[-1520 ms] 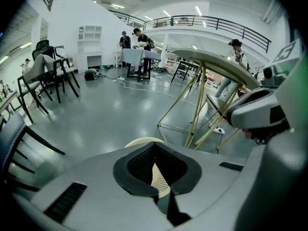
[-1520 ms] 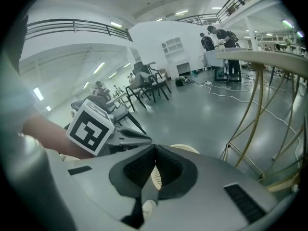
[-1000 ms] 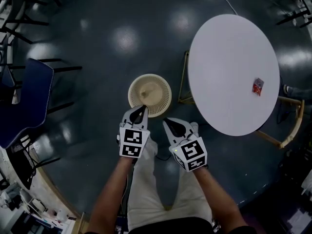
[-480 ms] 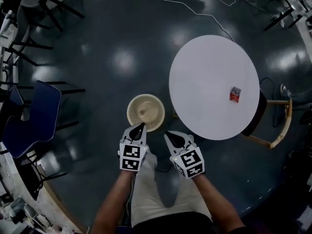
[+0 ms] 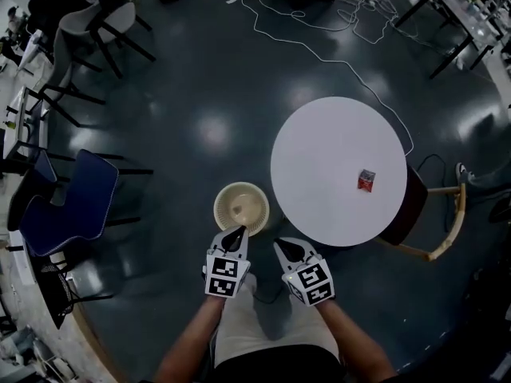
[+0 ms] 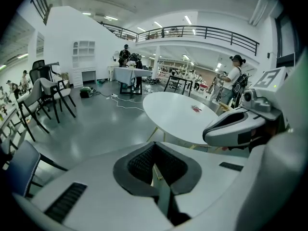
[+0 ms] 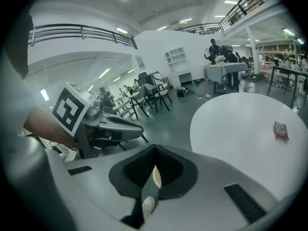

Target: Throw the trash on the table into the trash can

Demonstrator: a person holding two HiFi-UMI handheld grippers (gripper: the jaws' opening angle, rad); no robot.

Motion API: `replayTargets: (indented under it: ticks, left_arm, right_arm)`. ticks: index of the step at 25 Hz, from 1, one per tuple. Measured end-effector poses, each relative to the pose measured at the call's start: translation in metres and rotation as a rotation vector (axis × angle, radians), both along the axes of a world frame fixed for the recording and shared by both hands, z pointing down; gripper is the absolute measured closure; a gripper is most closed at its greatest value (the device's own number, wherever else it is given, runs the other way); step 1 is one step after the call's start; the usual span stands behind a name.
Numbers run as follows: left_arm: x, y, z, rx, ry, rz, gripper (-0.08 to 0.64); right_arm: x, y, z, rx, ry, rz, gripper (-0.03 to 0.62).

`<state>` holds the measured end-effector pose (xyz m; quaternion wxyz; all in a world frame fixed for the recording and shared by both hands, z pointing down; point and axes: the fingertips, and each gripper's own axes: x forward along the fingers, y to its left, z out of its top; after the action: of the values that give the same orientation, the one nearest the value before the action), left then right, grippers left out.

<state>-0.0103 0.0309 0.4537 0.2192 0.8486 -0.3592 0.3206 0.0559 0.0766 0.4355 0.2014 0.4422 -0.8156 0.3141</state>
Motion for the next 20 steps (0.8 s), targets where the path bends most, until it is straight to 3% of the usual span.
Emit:
replayTargets:
  ticks: [6,20]
  left_arm:
    - [0.035,0.014,-0.036,0.017,0.086,-0.017,0.545]
    - [0.167,0.036,-0.042,0.016,0.112,0.133,0.545]
  right_arm:
    - [0.039,0.004,-0.021,0.032,0.012,0.03,0.574]
    - [0.205,-0.006,-0.026,0.065,0.109,0.211,0.574]
